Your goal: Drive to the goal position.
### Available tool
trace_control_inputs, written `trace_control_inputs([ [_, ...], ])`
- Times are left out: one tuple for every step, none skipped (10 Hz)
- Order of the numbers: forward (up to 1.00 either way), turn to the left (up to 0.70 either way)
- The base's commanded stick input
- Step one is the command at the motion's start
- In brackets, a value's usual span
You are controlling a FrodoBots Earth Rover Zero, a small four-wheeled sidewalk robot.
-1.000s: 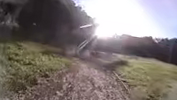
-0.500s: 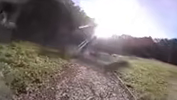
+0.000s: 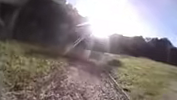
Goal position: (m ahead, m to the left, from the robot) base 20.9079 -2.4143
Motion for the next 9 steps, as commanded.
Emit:
trace_control_inputs([
  [0.50,0.00],
  [0.50,0.00],
  [0.50,0.00],
  [0.50,0.00],
  [0.50,0.00],
  [0.50,0.00],
  [0.50,0.00],
  [0.50,0.00],
  [0.50,0.00],
])
